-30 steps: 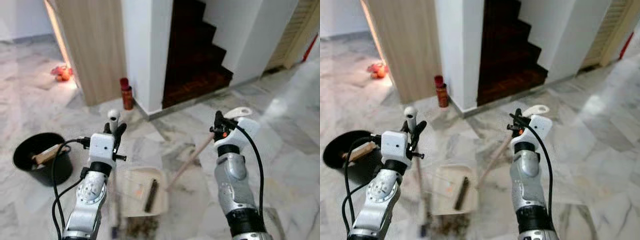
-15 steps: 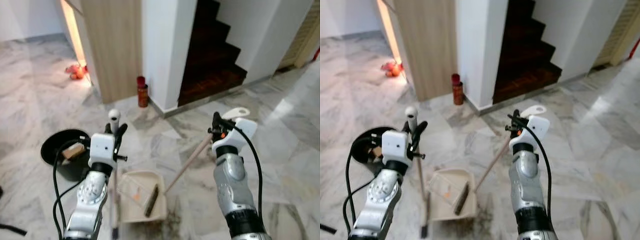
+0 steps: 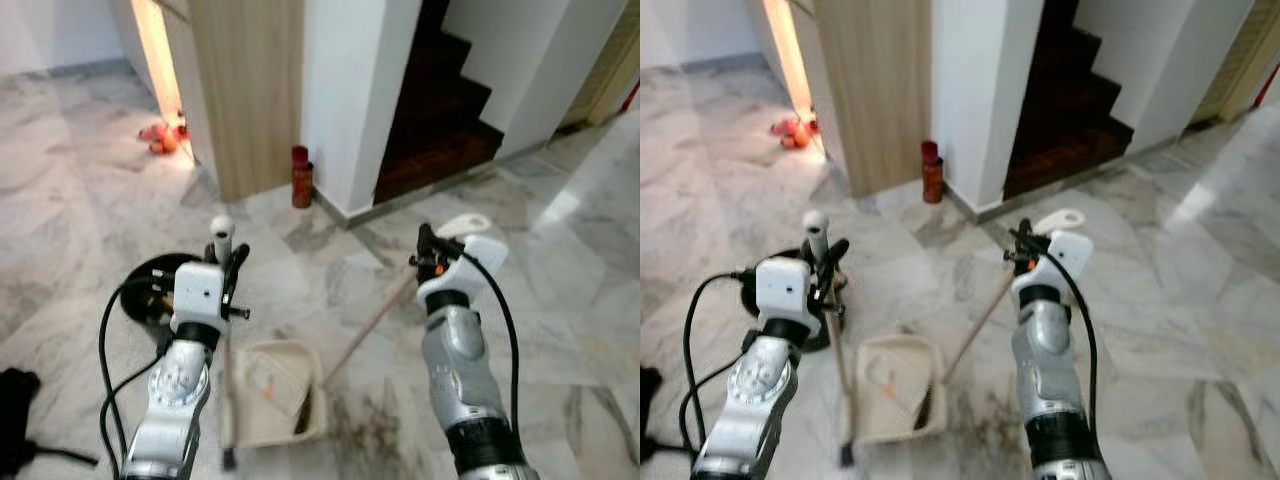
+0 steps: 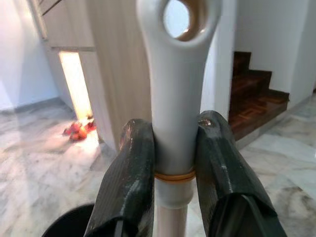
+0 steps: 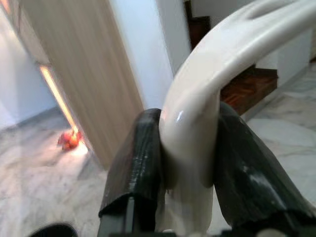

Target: Sweep floor

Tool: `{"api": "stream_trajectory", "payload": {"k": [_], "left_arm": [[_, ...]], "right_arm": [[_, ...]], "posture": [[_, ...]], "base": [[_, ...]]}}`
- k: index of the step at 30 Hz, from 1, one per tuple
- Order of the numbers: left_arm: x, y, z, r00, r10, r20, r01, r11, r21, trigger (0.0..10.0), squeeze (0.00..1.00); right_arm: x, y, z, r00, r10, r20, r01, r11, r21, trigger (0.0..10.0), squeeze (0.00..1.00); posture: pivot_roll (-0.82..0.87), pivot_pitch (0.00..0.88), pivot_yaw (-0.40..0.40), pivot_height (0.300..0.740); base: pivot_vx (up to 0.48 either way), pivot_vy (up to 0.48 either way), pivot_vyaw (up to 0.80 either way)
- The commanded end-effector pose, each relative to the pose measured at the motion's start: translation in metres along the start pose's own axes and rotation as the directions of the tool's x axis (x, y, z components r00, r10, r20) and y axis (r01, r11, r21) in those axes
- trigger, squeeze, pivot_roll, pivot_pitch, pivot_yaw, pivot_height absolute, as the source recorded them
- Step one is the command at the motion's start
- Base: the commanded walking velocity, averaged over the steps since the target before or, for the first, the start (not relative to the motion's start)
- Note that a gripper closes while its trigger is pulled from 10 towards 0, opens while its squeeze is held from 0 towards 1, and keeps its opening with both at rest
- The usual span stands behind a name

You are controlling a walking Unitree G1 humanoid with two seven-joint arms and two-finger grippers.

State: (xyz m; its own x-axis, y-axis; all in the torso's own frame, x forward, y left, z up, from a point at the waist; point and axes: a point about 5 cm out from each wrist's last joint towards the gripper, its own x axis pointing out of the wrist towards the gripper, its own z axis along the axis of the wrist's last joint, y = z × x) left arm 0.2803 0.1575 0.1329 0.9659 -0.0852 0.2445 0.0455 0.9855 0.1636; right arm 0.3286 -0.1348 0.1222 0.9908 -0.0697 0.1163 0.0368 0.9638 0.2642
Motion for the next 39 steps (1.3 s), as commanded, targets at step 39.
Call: {"api": "stream_trajectory", "payload": {"k": [39], "left_arm": [[0.0017,0.001,0.0094,0.999,-0.009,0.046,0.009,1.0,0.018,10.0,0.0]], "right_arm": [[0.0063,0.0154,0.0138,0.997,0.053,0.061,-0.056,0.998,0.037,10.0,0.0]], "posture": [[0.09,0.038,-0.073,0.74]], "base": [[0.0,0.165,0.11]]}}
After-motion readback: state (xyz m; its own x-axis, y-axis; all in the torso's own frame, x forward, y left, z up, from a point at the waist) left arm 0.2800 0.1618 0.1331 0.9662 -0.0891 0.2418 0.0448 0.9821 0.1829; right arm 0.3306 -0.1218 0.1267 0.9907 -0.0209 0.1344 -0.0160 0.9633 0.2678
